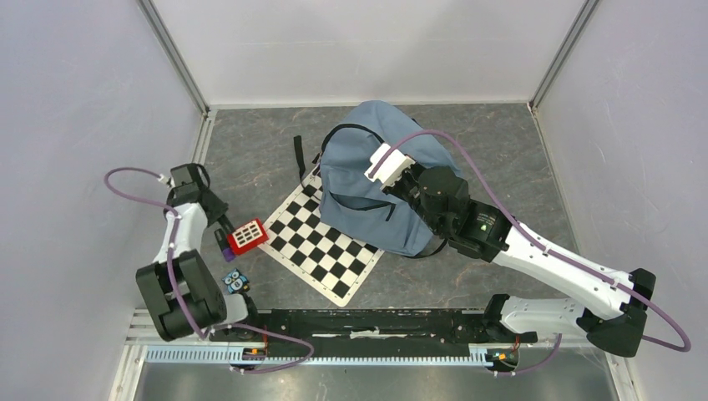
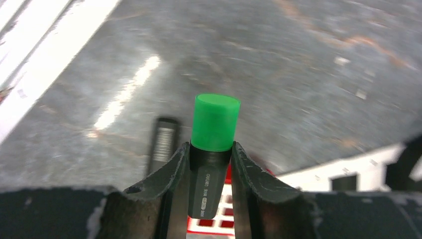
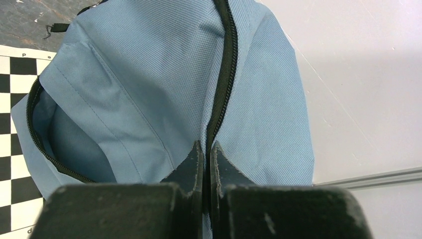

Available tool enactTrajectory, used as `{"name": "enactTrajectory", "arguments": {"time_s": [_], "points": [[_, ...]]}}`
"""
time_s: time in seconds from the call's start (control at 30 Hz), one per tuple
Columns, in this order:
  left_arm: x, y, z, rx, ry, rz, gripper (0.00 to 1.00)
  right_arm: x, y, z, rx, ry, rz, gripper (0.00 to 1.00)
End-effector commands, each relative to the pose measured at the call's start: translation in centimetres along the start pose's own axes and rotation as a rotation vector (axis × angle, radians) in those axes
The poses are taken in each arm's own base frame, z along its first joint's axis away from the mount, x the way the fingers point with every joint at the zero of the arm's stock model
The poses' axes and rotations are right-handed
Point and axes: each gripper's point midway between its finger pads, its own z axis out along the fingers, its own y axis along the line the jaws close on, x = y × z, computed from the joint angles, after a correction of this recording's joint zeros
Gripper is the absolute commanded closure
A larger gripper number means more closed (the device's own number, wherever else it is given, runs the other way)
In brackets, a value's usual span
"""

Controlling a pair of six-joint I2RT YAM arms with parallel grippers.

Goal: Pack the student bag
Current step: Pick up the stationery from the center of the board, then place the stationery in the student bag.

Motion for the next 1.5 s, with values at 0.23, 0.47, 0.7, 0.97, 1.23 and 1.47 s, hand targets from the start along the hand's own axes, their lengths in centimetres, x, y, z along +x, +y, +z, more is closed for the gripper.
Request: {"name": "enactTrajectory", "arguments": {"time_s": [0.23, 0.47, 0.7, 0.97, 1.23, 1.47], "points": [[-0.2, -17.2, -16.0, 0.853, -0.349, 0.372, 0.91, -2.6, -0.3, -0.2, -0.017, -0.085, 0.067, 1.0], [3.8, -20.9, -30.5, 1.35, -0.474, 0.553, 0.91, -3.1, -0.3, 0.0, -0.023, -0.083, 0.055, 1.0], [9.4, -23.5, -35.7, 1.518, -0.488, 0.767, 0.91, -3.8, -0.5, 0.2, -0.019, -0.099, 0.087, 1.0], [13.5, -27.4, -35.9, 1.574, -0.446, 0.98, 0.92, -4.5, -0.9, -0.4, -0.023, -0.123, 0.109, 1.0], [15.5, -28.5, -31.8, 1.518, -0.434, 1.113, 0.95, -4.3, -1.3, -0.8, -0.016, -0.121, 0.111, 1.0], [16.0, -29.4, -30.5, 1.514, -0.452, 1.102, 0.96, -4.4, -0.9, -0.6, -0.026, -0.12, 0.11, 1.0]]}}
